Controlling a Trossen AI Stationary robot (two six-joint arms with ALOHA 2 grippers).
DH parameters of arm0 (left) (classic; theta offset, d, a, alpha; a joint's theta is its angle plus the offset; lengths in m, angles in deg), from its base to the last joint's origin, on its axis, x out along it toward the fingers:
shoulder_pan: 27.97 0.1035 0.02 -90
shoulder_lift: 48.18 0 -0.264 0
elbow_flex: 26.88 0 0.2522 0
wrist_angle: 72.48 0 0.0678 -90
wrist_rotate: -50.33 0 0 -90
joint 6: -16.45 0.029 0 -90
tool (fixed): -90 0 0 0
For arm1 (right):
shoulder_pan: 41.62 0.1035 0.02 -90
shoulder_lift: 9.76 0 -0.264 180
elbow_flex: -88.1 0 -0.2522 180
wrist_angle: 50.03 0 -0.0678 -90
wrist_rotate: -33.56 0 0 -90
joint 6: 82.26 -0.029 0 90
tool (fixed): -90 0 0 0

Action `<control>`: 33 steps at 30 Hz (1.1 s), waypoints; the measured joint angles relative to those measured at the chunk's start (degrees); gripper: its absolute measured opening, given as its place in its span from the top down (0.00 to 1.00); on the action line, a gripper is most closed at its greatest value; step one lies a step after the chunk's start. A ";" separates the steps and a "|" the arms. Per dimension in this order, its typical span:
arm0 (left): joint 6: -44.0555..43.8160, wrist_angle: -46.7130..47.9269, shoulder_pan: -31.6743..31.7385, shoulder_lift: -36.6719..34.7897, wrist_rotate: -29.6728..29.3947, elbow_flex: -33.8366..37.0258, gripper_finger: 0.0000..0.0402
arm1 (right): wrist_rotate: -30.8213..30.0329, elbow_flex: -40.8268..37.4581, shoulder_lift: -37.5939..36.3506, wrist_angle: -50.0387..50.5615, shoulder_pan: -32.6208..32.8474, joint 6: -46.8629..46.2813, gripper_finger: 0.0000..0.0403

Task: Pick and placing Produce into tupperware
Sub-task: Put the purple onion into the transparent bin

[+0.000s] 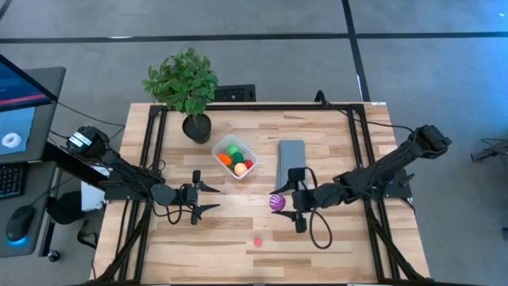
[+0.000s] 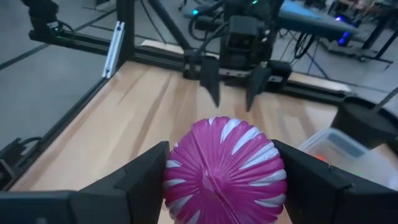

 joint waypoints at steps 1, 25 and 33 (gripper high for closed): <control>0.00 -0.04 0.00 0.00 0.00 0.00 0.47 | 0.00 0.00 -0.30 -0.05 -0.42 0.48 0.29; -0.02 0.34 -0.01 0.00 0.00 0.00 0.47 | 15.48 0.00 -0.62 -9.80 -19.47 7.47 0.29; 0.42 0.39 -0.01 0.00 0.00 0.00 0.47 | 18.71 0.00 -0.59 -9.84 -23.98 7.45 0.29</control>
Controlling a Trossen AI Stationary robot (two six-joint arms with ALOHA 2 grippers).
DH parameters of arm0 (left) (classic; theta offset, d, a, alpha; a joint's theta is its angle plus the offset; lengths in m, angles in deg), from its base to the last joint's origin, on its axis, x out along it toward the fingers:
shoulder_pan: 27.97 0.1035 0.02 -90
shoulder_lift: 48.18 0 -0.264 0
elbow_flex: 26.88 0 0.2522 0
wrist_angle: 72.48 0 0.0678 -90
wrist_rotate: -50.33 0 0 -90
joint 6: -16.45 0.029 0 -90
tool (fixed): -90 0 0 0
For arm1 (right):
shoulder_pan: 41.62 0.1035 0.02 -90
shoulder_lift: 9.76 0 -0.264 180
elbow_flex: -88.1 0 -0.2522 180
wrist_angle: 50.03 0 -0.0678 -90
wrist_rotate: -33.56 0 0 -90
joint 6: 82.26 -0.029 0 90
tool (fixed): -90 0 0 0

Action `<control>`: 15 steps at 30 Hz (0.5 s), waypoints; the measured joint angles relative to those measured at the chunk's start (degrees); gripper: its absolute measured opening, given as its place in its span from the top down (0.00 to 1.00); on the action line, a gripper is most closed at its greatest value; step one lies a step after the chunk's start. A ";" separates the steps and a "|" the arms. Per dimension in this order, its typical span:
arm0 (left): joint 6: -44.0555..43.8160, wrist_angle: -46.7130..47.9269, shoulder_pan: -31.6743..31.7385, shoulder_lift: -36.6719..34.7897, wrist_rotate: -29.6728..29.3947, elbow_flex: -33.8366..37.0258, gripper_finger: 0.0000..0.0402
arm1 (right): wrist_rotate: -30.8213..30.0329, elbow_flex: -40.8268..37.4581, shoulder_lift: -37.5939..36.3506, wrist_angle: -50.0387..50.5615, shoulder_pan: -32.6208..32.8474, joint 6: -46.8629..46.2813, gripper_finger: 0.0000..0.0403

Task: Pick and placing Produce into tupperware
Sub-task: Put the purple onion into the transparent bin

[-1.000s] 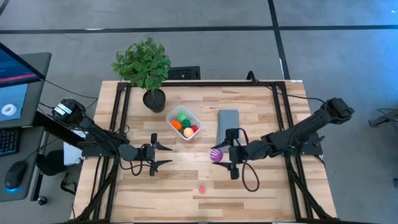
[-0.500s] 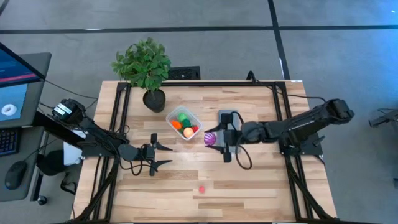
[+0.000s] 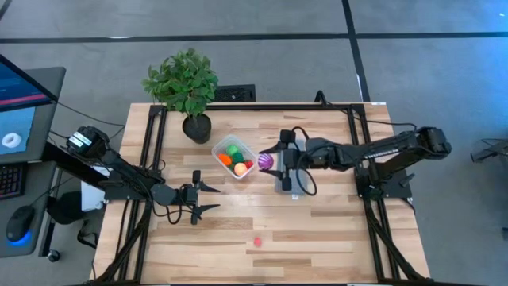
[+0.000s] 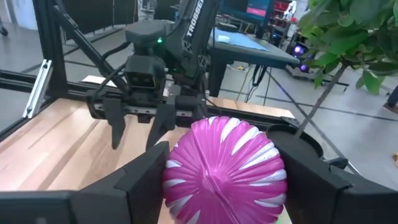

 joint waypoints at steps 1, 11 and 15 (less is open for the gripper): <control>0.15 0.01 0.01 0.00 0.01 0.00 0.47 | 0.53 0.00 0.12 -0.06 -0.49 0.00 0.29; 0.28 0.14 -0.01 0.00 0.00 0.00 0.47 | 6.35 -0.04 12.36 -12.24 -7.00 -0.65 0.29; 0.26 0.18 0.01 0.00 0.00 0.00 0.47 | 9.38 -0.02 17.81 -18.93 -10.17 -2.57 0.29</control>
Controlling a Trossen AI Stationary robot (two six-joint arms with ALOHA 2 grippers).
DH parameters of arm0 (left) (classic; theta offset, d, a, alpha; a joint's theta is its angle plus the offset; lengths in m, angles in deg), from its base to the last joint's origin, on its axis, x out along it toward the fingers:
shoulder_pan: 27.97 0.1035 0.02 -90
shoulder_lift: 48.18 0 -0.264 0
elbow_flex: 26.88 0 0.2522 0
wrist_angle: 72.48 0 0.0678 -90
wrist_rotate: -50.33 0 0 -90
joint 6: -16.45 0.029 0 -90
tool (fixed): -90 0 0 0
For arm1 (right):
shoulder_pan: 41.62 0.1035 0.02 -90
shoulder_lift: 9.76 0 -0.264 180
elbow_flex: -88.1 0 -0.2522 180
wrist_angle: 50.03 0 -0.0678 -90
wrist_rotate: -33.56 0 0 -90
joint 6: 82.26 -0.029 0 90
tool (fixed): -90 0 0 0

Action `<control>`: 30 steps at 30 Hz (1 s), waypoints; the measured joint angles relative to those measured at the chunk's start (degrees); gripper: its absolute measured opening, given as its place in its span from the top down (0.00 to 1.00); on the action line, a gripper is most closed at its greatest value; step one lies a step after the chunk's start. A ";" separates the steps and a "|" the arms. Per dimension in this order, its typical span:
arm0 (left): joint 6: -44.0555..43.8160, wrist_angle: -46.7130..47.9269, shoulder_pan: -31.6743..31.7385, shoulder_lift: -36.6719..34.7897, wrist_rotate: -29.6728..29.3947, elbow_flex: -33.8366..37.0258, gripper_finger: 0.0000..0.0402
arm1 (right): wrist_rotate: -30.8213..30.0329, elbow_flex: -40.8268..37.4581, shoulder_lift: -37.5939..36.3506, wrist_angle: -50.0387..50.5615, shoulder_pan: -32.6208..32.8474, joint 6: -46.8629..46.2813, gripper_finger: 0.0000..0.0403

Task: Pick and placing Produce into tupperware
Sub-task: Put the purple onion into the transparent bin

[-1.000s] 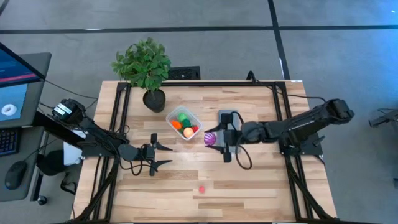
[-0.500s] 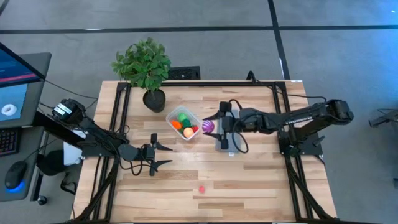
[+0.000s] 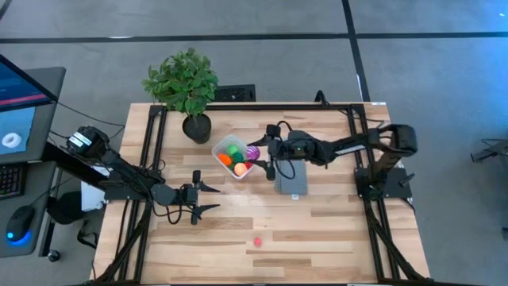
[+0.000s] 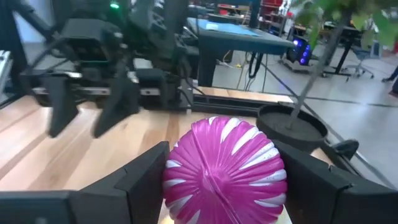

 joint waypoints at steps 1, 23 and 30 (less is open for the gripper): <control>0.00 0.00 -0.01 0.00 0.00 0.00 0.47 | 0.71 0.00 1.39 -1.70 -0.83 -0.55 0.29; 0.62 2.43 0.00 0.00 -0.96 0.00 0.47 | 9.62 25.89 19.87 22.56 -5.91 -0.63 0.29; 0.90 2.43 -0.01 0.00 -0.96 0.00 0.47 | 9.62 26.86 19.85 24.15 -5.98 -0.51 0.29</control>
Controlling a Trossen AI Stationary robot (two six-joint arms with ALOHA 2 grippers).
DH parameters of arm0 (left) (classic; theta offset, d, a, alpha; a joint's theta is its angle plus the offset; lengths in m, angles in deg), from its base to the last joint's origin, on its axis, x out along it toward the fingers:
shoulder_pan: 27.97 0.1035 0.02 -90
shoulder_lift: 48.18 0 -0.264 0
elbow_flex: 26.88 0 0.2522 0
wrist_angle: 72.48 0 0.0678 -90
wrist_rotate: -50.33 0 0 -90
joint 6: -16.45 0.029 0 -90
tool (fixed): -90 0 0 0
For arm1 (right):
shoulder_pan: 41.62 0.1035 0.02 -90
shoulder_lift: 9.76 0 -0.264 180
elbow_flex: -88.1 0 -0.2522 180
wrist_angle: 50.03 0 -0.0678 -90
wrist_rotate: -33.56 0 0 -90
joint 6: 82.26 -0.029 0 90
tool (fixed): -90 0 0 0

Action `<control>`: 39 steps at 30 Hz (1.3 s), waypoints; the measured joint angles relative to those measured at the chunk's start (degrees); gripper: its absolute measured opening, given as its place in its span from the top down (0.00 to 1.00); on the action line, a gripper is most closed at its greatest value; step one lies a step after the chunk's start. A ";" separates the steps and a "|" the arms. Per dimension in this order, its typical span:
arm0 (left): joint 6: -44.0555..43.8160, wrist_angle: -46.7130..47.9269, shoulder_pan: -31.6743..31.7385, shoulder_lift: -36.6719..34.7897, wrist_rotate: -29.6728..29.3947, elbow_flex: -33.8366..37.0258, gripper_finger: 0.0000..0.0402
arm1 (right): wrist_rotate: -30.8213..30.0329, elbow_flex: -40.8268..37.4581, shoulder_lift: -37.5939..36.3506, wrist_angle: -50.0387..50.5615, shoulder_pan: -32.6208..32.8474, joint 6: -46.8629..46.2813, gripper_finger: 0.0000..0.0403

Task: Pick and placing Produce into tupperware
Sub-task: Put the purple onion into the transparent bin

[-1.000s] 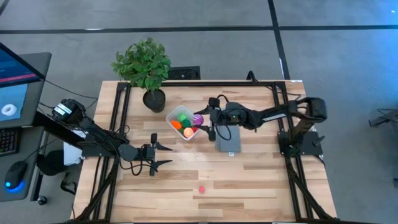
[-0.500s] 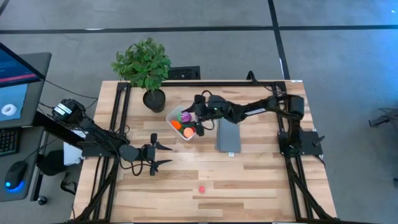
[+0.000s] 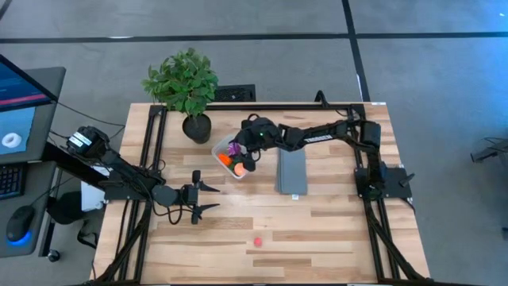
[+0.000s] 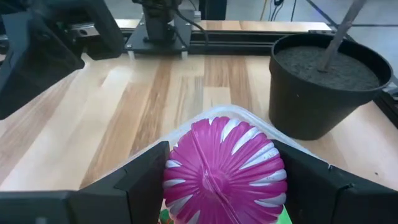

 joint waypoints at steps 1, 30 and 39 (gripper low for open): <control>0.09 0.00 0.01 0.00 0.00 0.00 0.47 | 0.00 0.00 0.00 0.08 0.00 -0.20 0.29; -0.68 -0.11 -0.02 0.00 -0.13 0.00 0.47 | -0.02 0.00 0.74 -2.23 0.96 -1.47 0.29; -1.16 -0.09 0.01 0.00 -0.11 0.00 0.47 | 0.00 0.00 0.74 -2.18 1.75 -1.84 0.29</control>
